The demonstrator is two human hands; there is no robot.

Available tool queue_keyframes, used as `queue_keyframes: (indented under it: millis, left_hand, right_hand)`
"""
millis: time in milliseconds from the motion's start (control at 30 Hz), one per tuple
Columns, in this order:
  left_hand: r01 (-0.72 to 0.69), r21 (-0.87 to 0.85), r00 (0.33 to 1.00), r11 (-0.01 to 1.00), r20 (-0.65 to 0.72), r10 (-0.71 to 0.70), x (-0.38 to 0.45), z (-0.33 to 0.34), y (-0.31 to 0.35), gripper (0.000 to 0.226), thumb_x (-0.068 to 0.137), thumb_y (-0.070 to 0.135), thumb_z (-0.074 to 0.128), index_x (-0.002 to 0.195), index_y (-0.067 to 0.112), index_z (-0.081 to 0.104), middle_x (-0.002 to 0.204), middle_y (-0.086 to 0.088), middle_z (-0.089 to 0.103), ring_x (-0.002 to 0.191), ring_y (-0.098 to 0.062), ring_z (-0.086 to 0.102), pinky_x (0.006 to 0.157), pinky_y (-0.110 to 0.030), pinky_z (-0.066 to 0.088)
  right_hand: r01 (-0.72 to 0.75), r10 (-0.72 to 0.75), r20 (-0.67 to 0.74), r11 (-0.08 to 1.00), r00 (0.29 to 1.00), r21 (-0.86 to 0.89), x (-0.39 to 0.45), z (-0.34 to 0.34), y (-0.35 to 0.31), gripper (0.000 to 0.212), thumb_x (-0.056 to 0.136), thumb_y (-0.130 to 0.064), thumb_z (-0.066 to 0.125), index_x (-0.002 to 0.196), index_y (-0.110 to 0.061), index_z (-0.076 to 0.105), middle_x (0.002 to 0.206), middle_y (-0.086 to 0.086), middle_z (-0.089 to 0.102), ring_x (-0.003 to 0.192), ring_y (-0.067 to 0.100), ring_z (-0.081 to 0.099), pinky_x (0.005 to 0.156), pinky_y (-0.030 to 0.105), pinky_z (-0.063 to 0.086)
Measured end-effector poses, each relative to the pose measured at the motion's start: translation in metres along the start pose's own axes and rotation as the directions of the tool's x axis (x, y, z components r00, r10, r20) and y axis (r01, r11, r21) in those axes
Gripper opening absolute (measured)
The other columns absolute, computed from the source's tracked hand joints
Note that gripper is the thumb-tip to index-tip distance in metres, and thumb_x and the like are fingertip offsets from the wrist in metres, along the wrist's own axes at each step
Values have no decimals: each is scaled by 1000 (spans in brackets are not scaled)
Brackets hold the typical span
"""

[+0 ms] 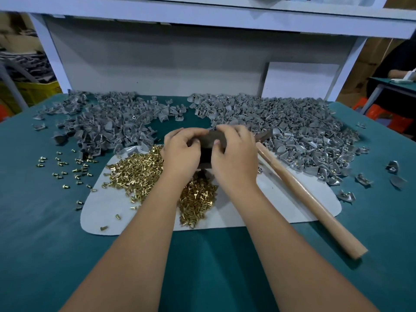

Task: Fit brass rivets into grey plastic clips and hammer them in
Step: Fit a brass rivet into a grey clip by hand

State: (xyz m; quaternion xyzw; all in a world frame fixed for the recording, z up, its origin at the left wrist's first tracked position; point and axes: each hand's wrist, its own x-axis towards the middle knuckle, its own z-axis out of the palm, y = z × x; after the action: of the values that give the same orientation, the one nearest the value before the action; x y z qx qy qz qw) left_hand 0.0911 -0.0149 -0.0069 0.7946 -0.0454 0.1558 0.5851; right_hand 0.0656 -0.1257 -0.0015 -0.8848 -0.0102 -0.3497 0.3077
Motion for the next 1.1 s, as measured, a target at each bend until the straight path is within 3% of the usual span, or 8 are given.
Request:
queue_keyframes:
  millis: [267, 367, 467, 533, 600, 767, 967, 1100]
  left_hand:
    - [147, -417, 959, 897, -163, -232, 12, -52, 3, 33, 98, 2, 46, 109, 25, 67, 110, 14, 69, 96, 2, 64, 76, -17, 51]
    - [174, -129, 935, 976, -291, -205, 12, -75, -9, 48, 91, -7, 44, 122, 24, 64, 126, 2, 62, 69, -2, 64, 58, -20, 51]
    - [228, 441, 961, 868, -243, -130, 13, -79, -21, 67, 86, -2, 44, 143, 34, 45, 158, -11, 27, 137, -31, 40, 110, -53, 35]
    - [197, 621, 980, 759, -124, -152, 14, -74, -25, 70, 87, 2, 42, 150, 31, 32, 162, -9, 17, 151, -28, 2, 120, -54, 1]
    - [174, 709, 980, 683, -56, -192, 15, -69, -28, 63, 89, 7, 40, 149, 27, 36, 160, -6, 24, 151, -24, -2, 119, -56, -2]
    - [245, 677, 962, 694, -262, -84, 19, -73, -31, 35, 91, 17, 52, 118, 29, 69, 122, -7, 65, 131, -29, 39, 104, -44, 26]
    - [280, 587, 936, 760, -344, -79, 18, -80, -30, 32, 84, 9, 55, 100, 28, 75, 106, -6, 72, 105, -33, 59, 97, -43, 43]
    - [242, 431, 917, 869, -395, -59, 19, -82, -28, 30, 86, 7, 55, 100, 23, 76, 101, -3, 73, 82, -28, 63, 70, -33, 50]
  right_hand:
    - [277, -284, 240, 959, 928, 66, -18, 3, -18, 25, 89, -11, 51, 105, -16, 70, 99, 1, 68, 97, 21, 56, 76, 34, 49]
    - [281, -289, 271, 957, 918, 70, -20, 2, -21, 26, 91, -13, 50, 107, -18, 69, 102, -2, 70, 98, 18, 58, 75, 32, 50]
    - [296, -308, 302, 951, 902, 86, -23, 3, -21, 26, 92, -14, 50, 108, -17, 69, 104, -2, 70, 101, 18, 58, 77, 33, 50]
    - [307, -325, 321, 946, 890, 105, -23, 4, -21, 26, 92, -18, 51, 112, -20, 68, 106, -5, 69, 103, 16, 56, 81, 32, 49]
    - [338, -369, 372, 930, 852, 147, -22, 4, -24, 31, 92, -26, 54, 121, -24, 65, 115, -6, 66, 107, 16, 53, 88, 30, 44]
    - [499, -365, 665, 867, 652, -13, -29, 14, -35, 43, 90, -48, 47, 126, -26, 58, 130, -1, 51, 120, 22, 37, 96, 37, 30]
    - [530, -455, 590, 846, 667, 54, -36, 15, -54, 21, 88, -22, 52, 100, -13, 67, 99, 2, 56, 99, 22, 45, 78, 32, 30]
    - [544, -486, 573, 835, 660, 82, -40, 11, -58, 16, 89, -12, 51, 94, -11, 66, 95, 2, 57, 96, 22, 47, 69, 27, 23]
